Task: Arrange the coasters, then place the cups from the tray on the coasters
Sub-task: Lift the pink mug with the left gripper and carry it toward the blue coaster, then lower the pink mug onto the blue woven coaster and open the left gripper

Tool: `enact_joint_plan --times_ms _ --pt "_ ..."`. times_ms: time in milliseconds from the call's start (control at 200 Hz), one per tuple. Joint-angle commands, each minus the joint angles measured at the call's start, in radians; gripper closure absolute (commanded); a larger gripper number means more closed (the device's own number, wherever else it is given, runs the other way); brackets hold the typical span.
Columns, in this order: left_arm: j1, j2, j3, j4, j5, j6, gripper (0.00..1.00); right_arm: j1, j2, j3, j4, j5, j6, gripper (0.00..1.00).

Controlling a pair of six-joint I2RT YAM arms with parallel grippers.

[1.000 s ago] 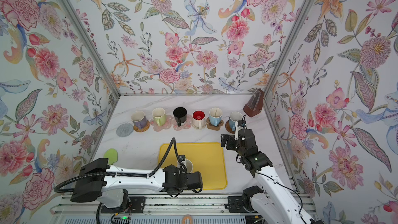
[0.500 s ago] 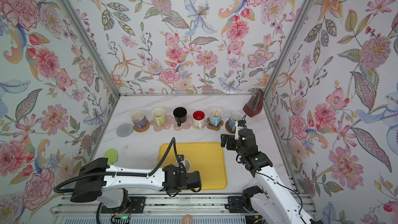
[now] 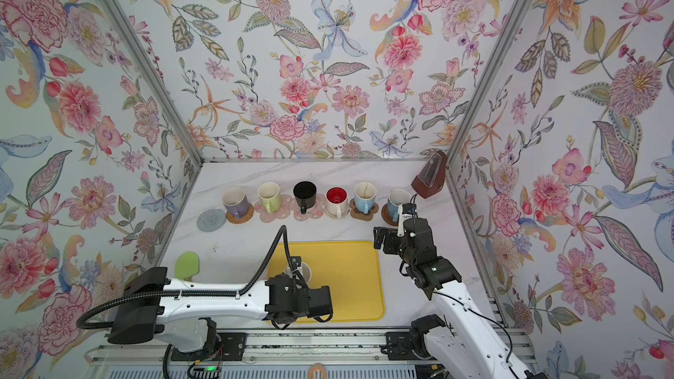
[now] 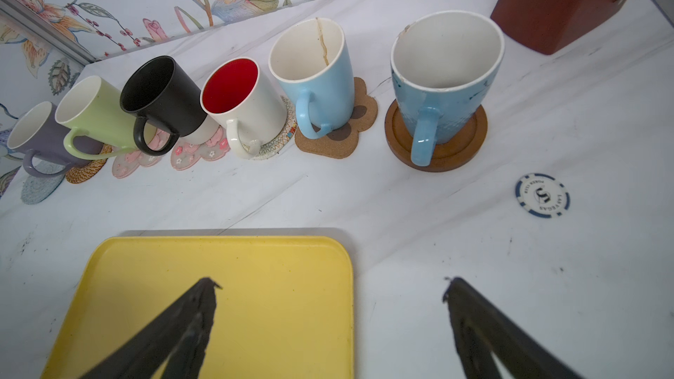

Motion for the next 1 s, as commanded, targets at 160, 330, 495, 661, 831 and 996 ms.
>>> enact_joint_plan --times_ms 160,330,495,661,831,996 --pt "0.167 -0.259 -0.051 -0.094 -0.163 0.085 1.0 -0.006 0.005 0.001 0.004 -0.009 0.007 0.01" --pt "0.327 -0.431 -0.096 -0.104 -0.231 0.175 1.0 -0.005 0.0 0.012 -0.012 -0.009 0.013 0.01" --pt "0.535 -0.541 -0.12 -0.017 -0.186 0.357 1.0 -0.006 0.005 0.021 -0.017 -0.007 0.016 0.01" --pt "0.691 -0.495 -0.09 0.018 -0.138 0.5 1.0 -0.005 0.033 0.038 -0.021 -0.004 0.015 0.01" --pt "0.866 -0.483 -0.074 0.068 -0.083 0.619 1.0 -0.005 0.053 0.052 -0.025 0.005 0.013 0.01" --pt "1.106 -0.457 -0.079 0.137 0.02 0.759 1.0 -0.007 0.07 0.062 -0.021 0.007 0.015 0.01"
